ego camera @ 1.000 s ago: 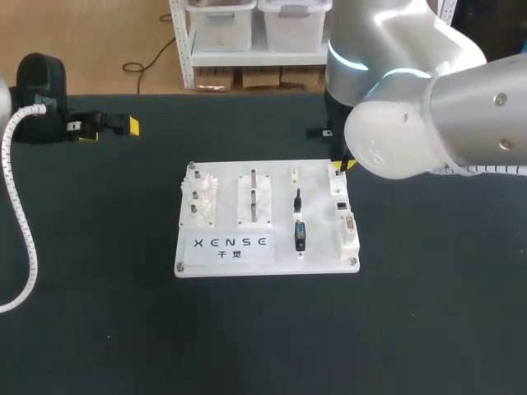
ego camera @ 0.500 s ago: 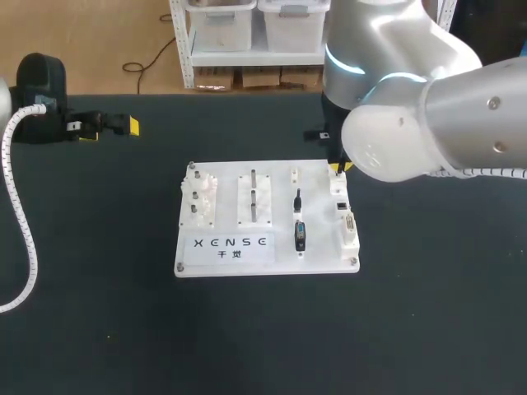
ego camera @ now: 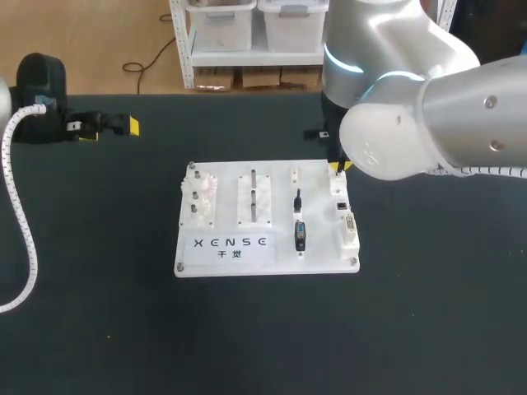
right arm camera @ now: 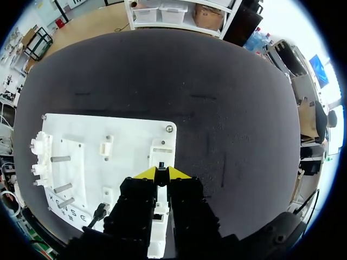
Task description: Insert the USB connector, Ethernet cable, and multi-pin plug into their matching sockets one by one.
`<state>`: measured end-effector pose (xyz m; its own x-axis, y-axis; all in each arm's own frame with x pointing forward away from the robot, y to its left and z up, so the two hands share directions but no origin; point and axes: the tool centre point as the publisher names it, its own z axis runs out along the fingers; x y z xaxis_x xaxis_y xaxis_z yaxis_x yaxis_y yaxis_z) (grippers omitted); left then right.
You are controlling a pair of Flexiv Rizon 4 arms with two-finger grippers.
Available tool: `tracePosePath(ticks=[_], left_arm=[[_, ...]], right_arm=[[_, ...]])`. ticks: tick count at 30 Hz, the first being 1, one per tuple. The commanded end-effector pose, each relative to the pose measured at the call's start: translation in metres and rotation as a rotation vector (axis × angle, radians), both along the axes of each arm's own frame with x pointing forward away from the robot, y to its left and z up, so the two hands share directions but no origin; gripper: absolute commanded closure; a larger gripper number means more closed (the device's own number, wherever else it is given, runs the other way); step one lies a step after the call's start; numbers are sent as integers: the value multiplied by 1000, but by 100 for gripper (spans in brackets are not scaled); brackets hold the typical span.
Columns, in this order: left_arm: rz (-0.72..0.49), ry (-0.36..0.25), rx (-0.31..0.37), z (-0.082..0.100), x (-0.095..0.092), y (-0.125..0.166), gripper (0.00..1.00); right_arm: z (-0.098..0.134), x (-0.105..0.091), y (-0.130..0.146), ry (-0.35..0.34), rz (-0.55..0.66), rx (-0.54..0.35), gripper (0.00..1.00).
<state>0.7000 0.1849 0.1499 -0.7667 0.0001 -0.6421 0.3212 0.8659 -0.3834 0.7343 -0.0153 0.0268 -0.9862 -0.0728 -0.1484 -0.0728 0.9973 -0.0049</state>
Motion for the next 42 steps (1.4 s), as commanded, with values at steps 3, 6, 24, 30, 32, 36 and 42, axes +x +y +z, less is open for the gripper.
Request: tracePosePath(ticks=[3,6,24,30,32,36,42], left_arm=[[0,0,0,0,0,0,0],[0,0,0,0,0,0,0],[0,0,0,0,0,0,0],[0,0,0,0,0,0,0],[0,0,0,0,0,0,0],[0,0,0,0,0,0,0],[0,0,0,0,0,0,0]], right_arm=[[-4,0,-1,1,-3,-3,100],[-6,2,-2,6,-3,-6,100],[-6,1,-3,-2,-6,2,100],[-5,2,-3,-9,-5,1,100],[-5,2,-3,-9,-4,1,100],[-6,1,-3,-5,-4,2,100],[-6,1,0,-4,-1,8,100]])
